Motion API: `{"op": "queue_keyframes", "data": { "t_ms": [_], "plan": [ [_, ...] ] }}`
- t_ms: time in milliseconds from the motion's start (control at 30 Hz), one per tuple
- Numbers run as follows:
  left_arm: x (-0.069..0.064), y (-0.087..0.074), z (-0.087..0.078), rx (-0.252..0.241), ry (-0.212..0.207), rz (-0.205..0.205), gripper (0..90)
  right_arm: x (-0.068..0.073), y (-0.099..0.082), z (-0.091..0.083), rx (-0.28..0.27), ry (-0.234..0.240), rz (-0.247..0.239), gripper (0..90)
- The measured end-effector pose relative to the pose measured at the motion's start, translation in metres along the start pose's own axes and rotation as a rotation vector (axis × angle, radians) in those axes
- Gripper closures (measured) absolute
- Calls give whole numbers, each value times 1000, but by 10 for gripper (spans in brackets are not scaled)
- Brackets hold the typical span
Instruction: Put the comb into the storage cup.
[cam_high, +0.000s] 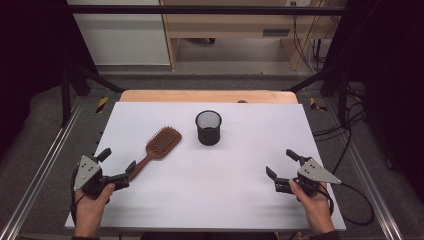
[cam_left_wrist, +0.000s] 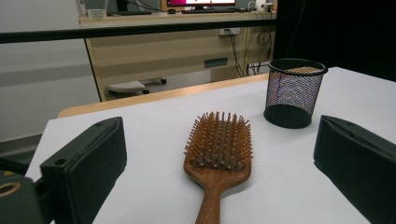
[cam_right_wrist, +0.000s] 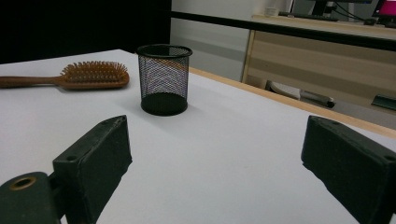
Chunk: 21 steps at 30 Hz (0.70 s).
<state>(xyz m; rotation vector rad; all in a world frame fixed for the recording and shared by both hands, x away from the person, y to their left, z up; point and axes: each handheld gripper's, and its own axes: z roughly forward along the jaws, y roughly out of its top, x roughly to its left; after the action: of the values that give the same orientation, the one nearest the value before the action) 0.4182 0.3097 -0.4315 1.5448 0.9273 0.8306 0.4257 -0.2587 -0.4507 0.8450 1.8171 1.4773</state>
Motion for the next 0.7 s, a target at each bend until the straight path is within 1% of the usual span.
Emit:
{"op": "queue_keyframes", "data": {
  "t_ms": [133,267,400,567,700],
  "plan": [
    [0,0,1,-1,1,-4,29,-1,0,-1,-3,-4,8,83],
    [1,0,0,-6,2,-8,31,-2,0,-2,-17,-13,18,78],
    [0,0,1,-7,0,-7,33,-1,-1,-2,-9,-16,22,70],
    [-2,0,4,32,-6,-14,62,-1,-2,-1,0,-16,29,70],
    [-4,-1,6,48,-11,-15,75,-1,-2,-1,2,-16,33,71]
  ]
}}
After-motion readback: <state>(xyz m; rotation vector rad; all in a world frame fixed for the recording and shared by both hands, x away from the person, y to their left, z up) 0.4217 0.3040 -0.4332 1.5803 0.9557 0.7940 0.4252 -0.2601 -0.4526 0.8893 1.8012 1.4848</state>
